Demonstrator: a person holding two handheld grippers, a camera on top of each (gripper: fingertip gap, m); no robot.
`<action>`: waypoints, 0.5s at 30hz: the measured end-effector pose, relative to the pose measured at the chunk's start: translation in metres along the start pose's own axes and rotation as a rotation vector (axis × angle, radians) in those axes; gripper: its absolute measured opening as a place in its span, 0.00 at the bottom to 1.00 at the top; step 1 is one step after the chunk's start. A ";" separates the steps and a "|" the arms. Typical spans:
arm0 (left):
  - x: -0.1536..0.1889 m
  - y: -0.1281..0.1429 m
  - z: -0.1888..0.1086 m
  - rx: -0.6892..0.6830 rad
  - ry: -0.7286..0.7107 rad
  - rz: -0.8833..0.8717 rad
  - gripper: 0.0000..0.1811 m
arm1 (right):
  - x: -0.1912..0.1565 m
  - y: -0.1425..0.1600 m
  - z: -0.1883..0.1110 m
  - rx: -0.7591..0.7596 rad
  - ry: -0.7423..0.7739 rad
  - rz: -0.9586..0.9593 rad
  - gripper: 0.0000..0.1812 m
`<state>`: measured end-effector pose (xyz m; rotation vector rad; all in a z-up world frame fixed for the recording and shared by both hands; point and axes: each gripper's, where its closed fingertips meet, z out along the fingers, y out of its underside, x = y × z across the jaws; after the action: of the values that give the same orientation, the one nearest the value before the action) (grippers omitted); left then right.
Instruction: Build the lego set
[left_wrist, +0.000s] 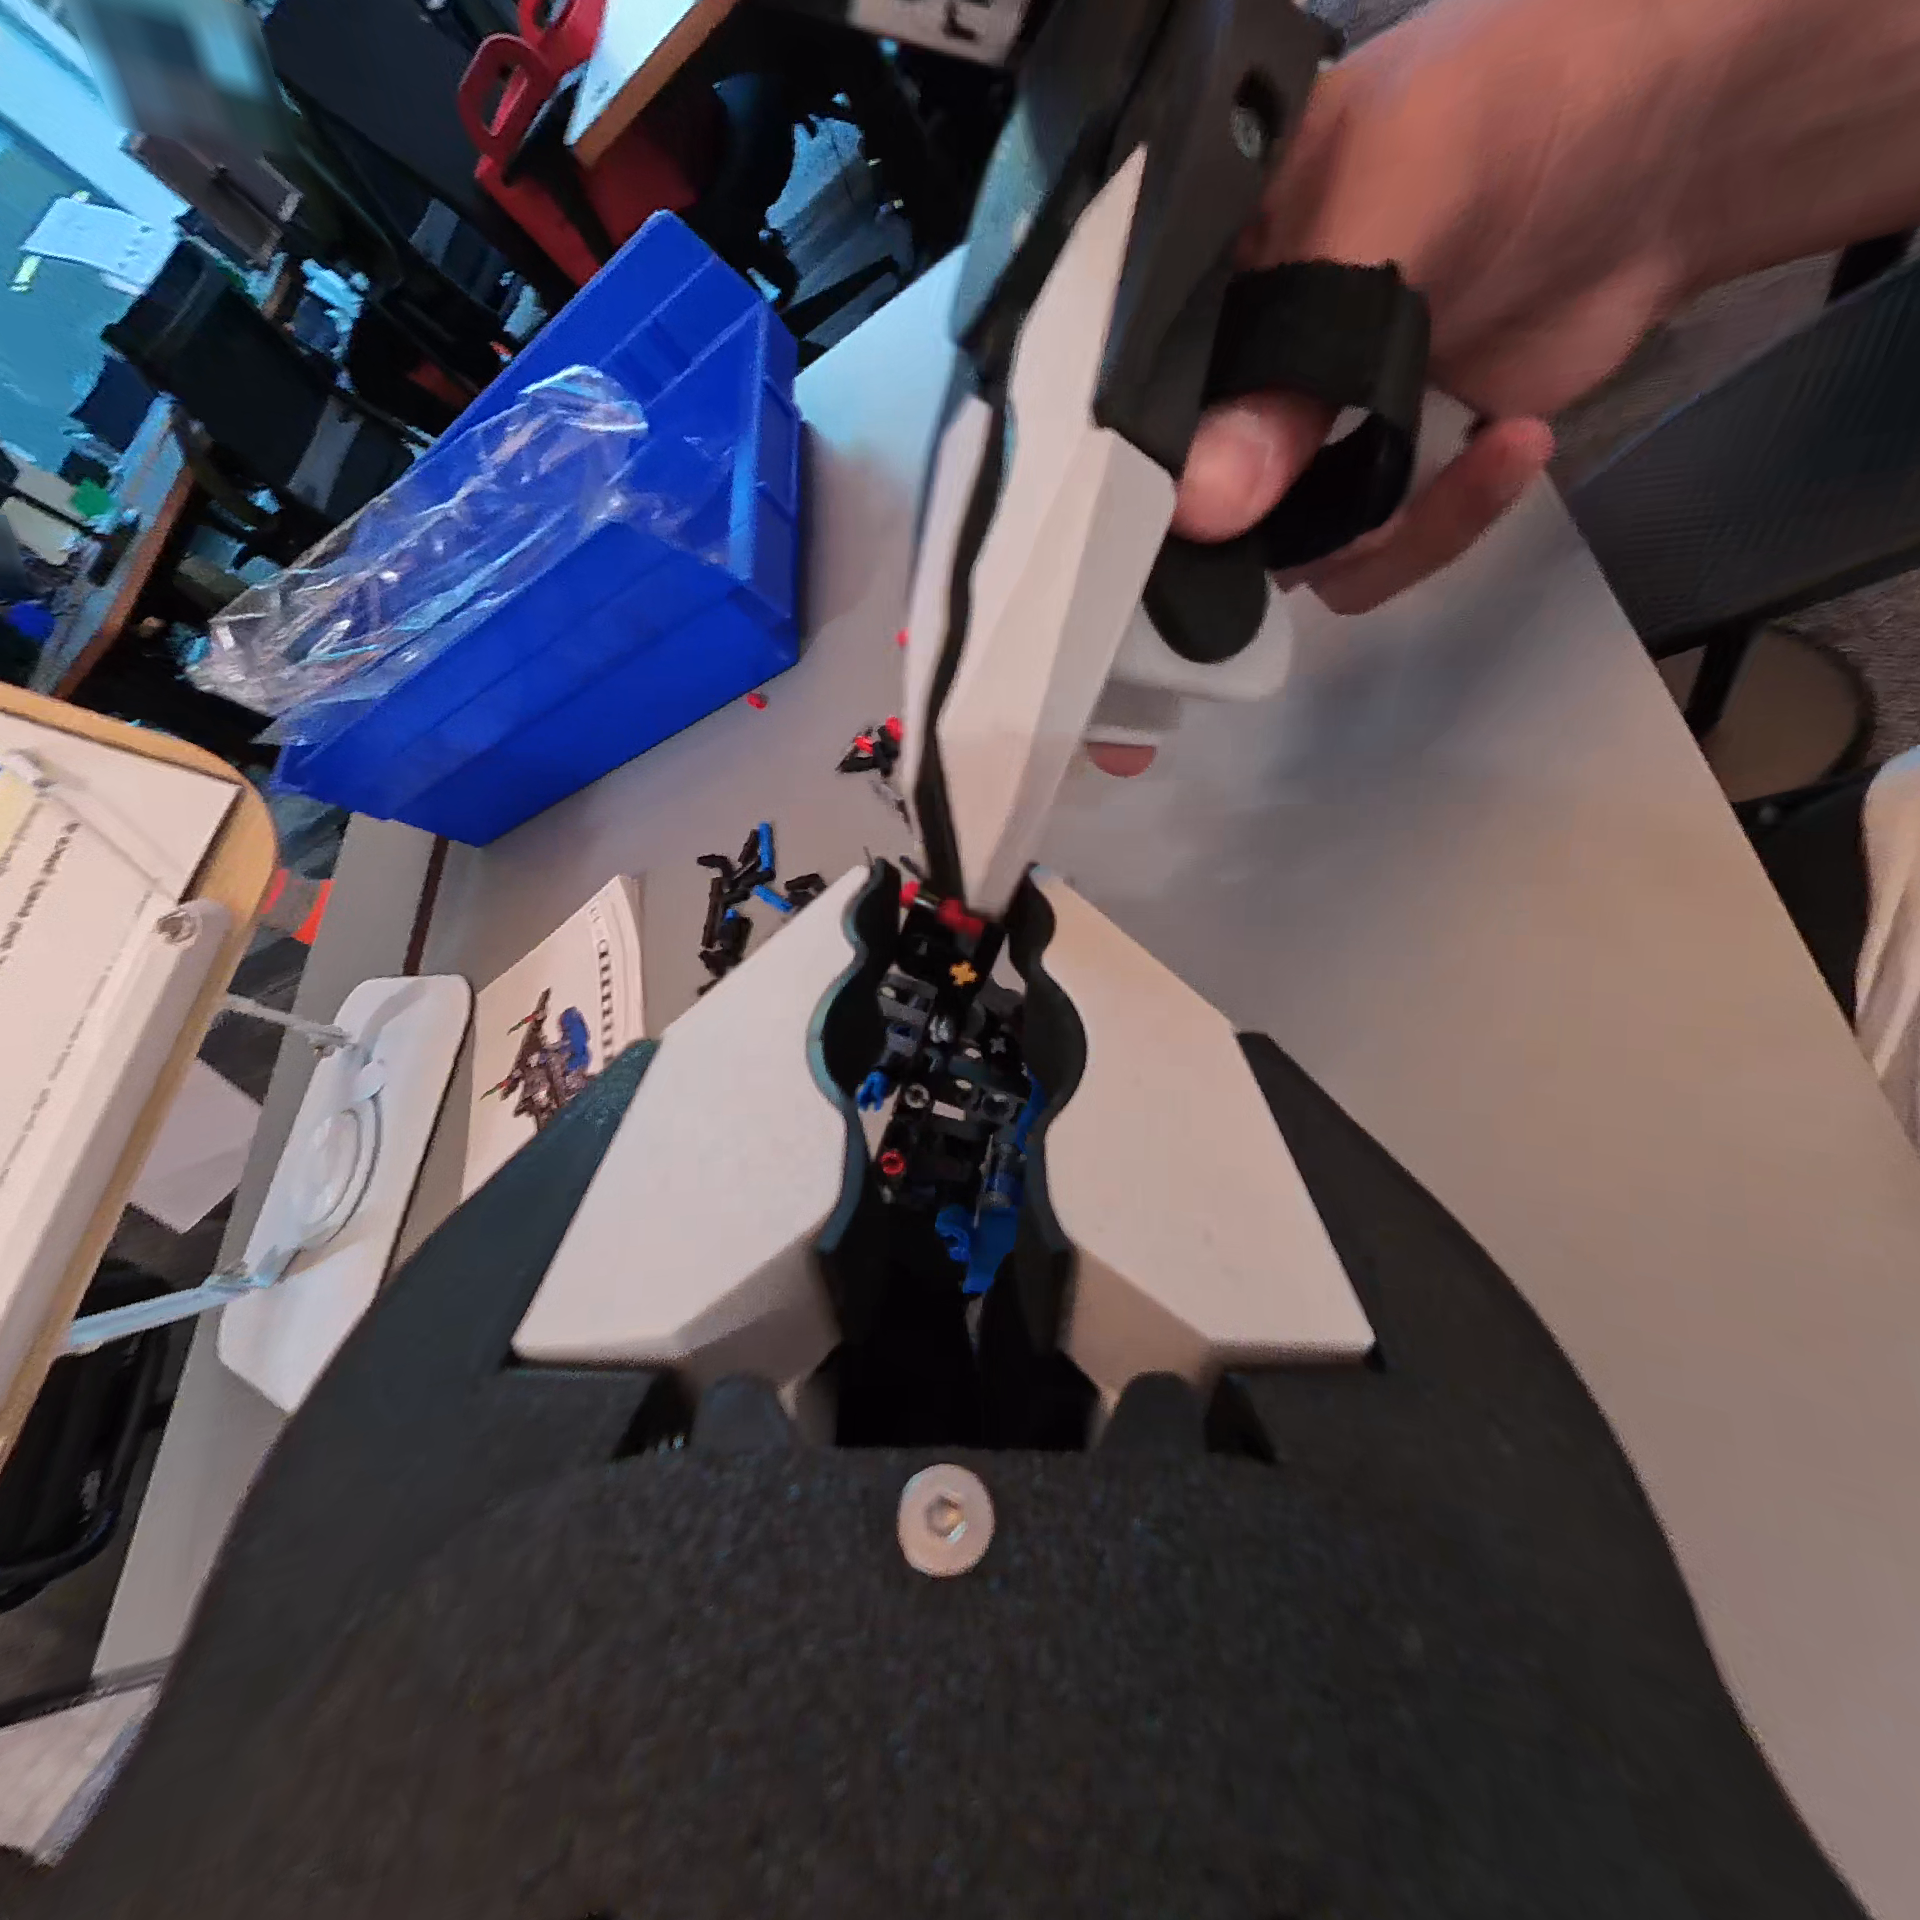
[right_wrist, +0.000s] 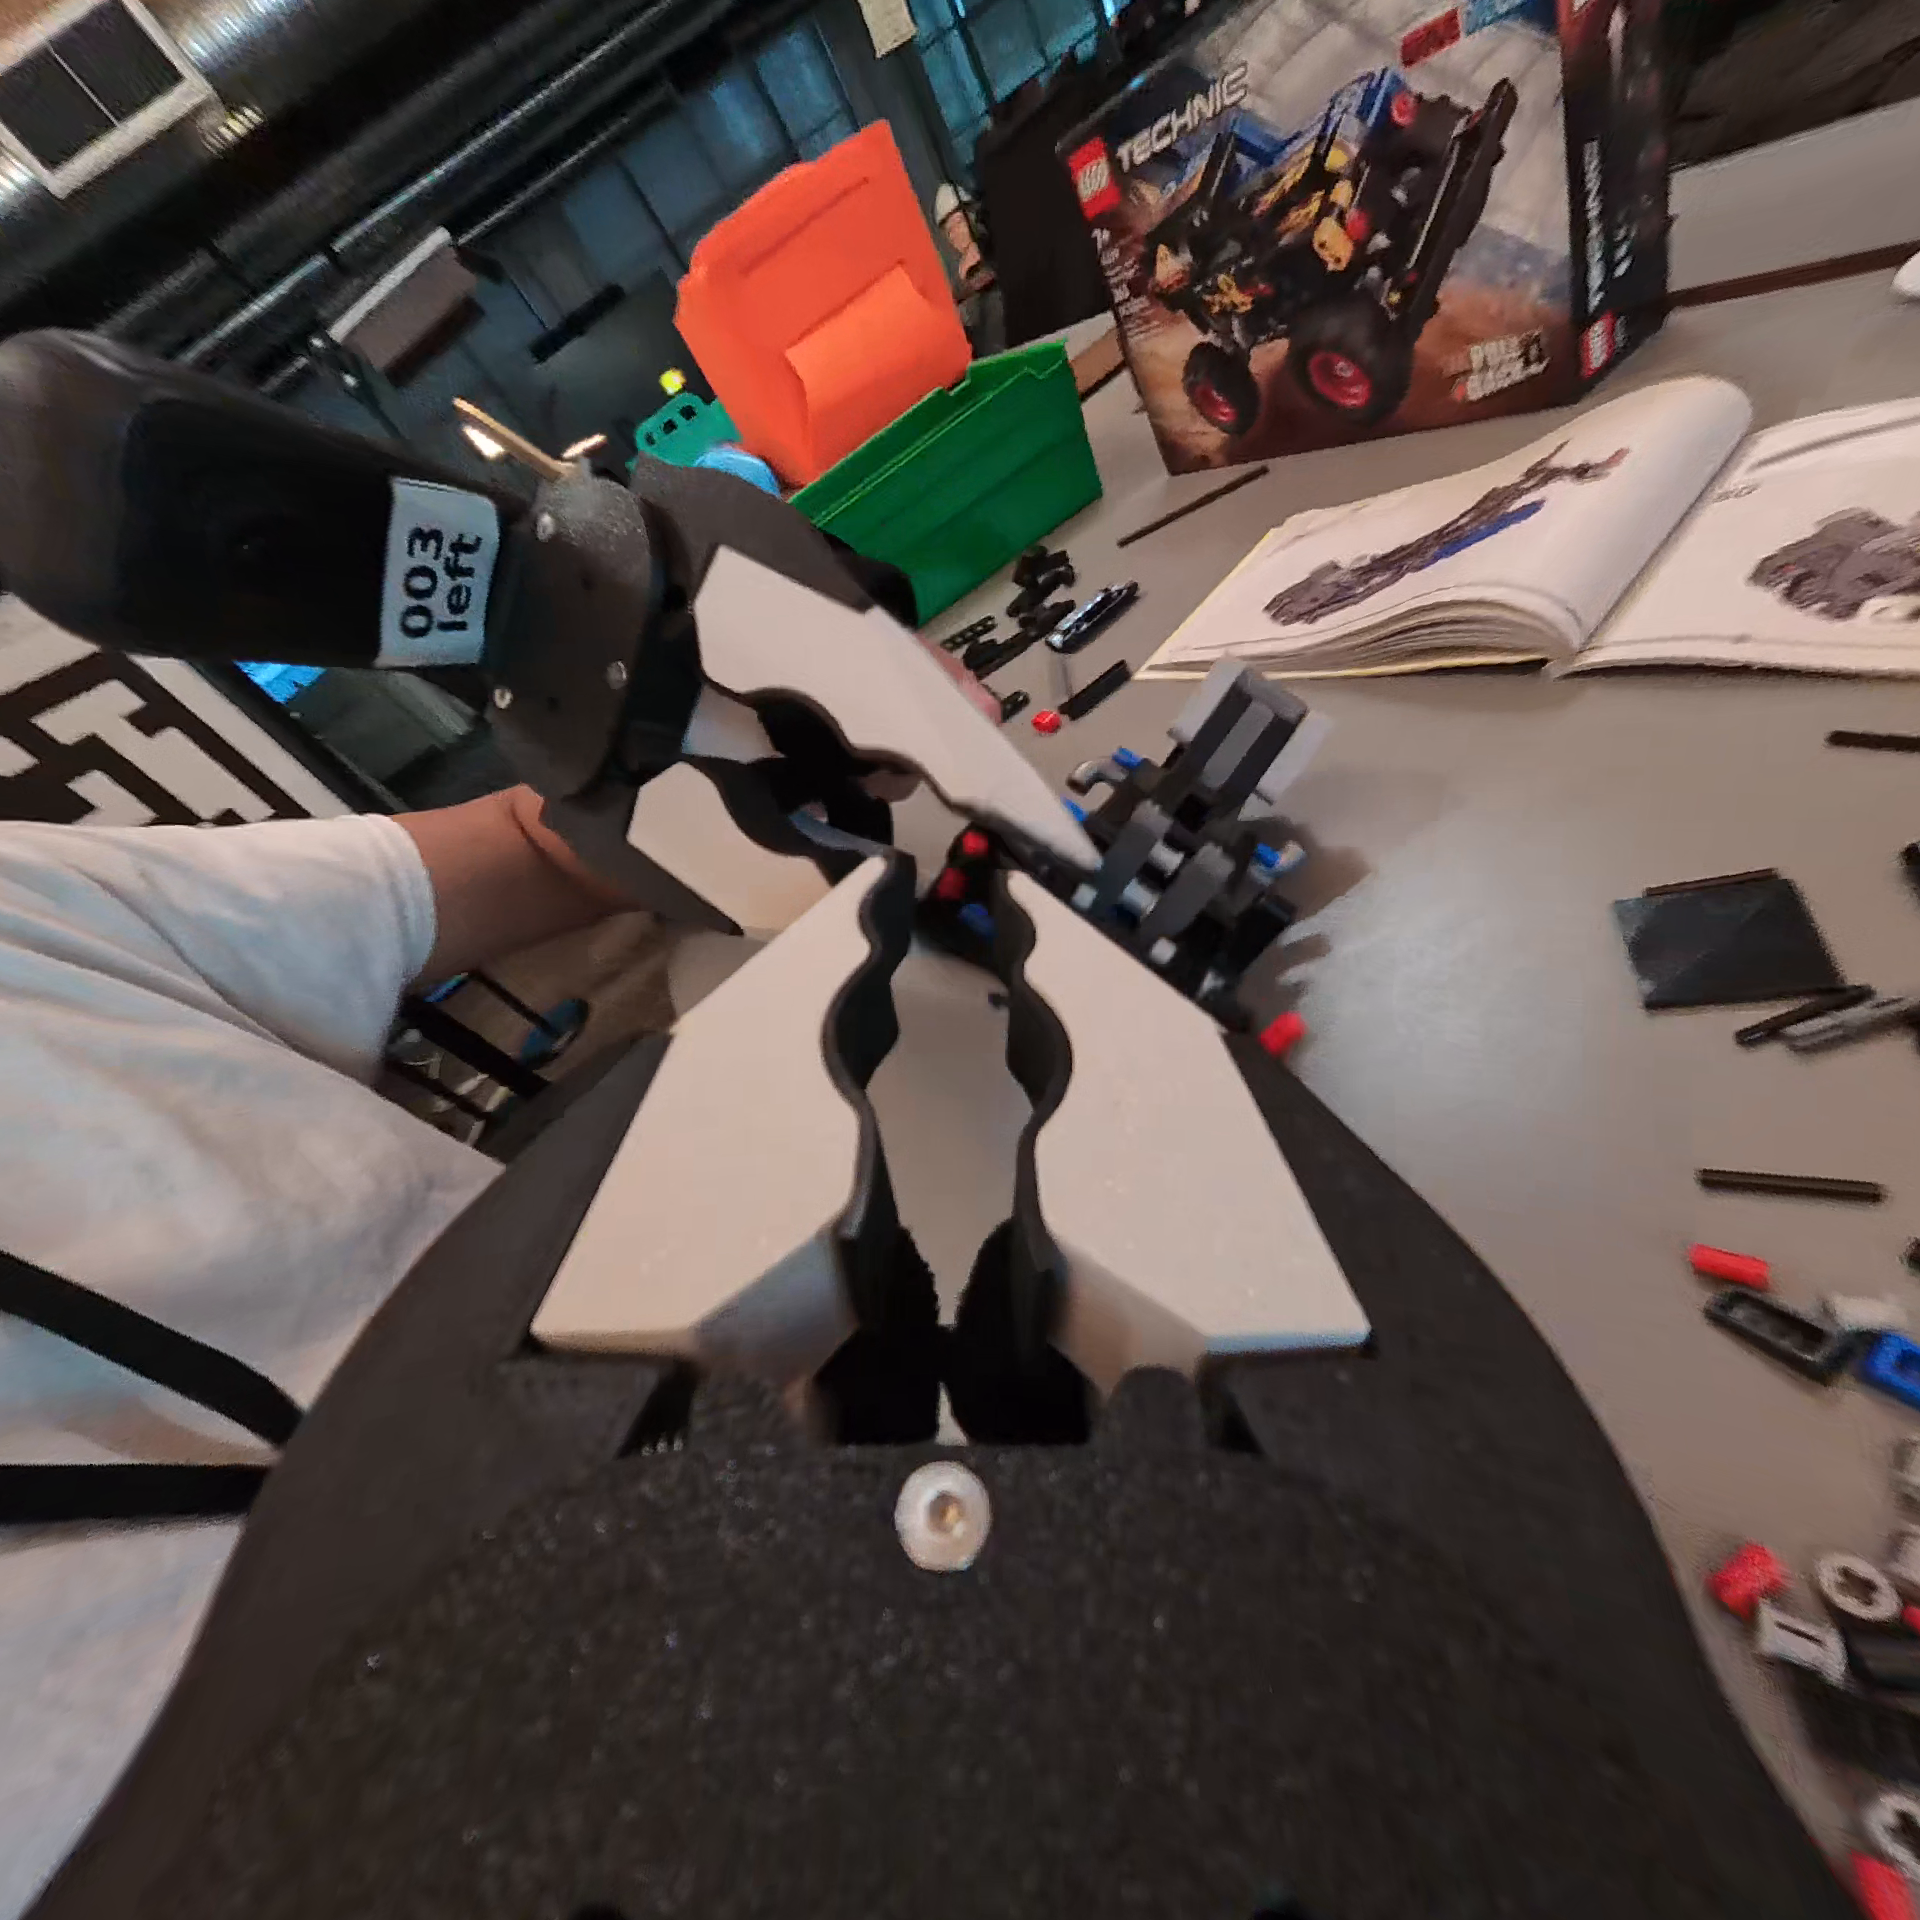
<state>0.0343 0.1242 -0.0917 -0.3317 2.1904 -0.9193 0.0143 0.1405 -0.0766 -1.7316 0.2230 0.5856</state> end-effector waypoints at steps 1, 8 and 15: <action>-0.002 0.000 0.000 -0.006 -0.017 -0.003 0.10 | -0.001 0.002 0.002 -0.009 -0.019 0.023 0.07; -0.002 0.003 0.005 -0.008 -0.050 -0.020 0.10 | 0.007 0.004 0.002 0.013 -0.049 0.147 0.02; 0.001 0.004 0.000 0.052 -0.042 0.027 0.13 | 0.002 0.008 0.003 -0.004 -0.125 0.169 0.01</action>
<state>0.0339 0.1264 -0.0946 -0.2938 2.1237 -0.9449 0.0115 0.1411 -0.0847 -1.6838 0.2815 0.8162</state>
